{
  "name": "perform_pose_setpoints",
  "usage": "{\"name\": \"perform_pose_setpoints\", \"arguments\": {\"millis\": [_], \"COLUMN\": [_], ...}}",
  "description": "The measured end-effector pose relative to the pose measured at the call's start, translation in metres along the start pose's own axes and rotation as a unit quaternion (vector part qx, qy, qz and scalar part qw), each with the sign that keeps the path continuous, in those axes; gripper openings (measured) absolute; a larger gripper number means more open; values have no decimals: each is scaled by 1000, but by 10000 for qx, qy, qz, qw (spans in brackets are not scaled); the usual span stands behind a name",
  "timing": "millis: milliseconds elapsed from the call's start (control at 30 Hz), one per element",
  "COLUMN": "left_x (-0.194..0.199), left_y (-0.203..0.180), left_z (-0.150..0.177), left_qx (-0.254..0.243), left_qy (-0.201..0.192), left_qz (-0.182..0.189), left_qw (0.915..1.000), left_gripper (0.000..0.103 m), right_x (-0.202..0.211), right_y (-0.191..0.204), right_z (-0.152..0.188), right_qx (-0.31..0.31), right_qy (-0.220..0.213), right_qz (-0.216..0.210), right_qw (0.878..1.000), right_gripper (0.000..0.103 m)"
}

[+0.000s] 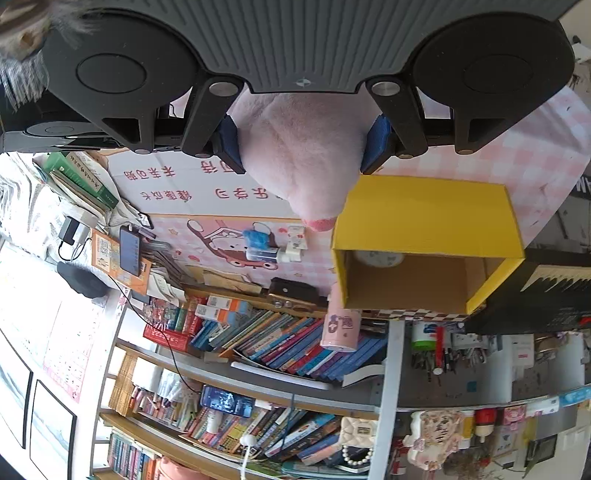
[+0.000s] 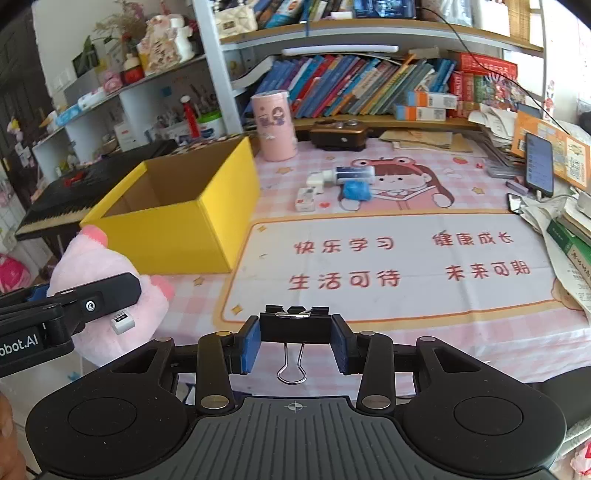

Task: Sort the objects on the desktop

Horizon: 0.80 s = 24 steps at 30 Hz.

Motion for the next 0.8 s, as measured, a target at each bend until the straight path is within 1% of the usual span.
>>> {"name": "perform_pose_setpoints", "arguments": {"millis": [300,800], "left_x": [15,42], "left_y": [24,64], "left_z": [9,23], "left_qx": [141,392], "left_qy": [-25,-31], "left_qz": [-232,-755], "left_qw": [9996,9964], "left_gripper": [63,63], "right_x": [-3,-12], "right_y": [30,82], "right_z": [13,25], "right_qx": [244,671], "right_qy": [116,302], "right_qz": [-181,-680], "right_qw": [9995,9950], "right_gripper": [39,39]}}
Point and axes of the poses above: each gripper's, at about its wrist camera, not at the fingertips, and x roughly against the way its jaws point, y to its left, z to its underside, the point moved 8 cm from there along -x, roughly the way its jaws point, and after that the axes turned 13 degrees about -x, right-handed, at the moved point
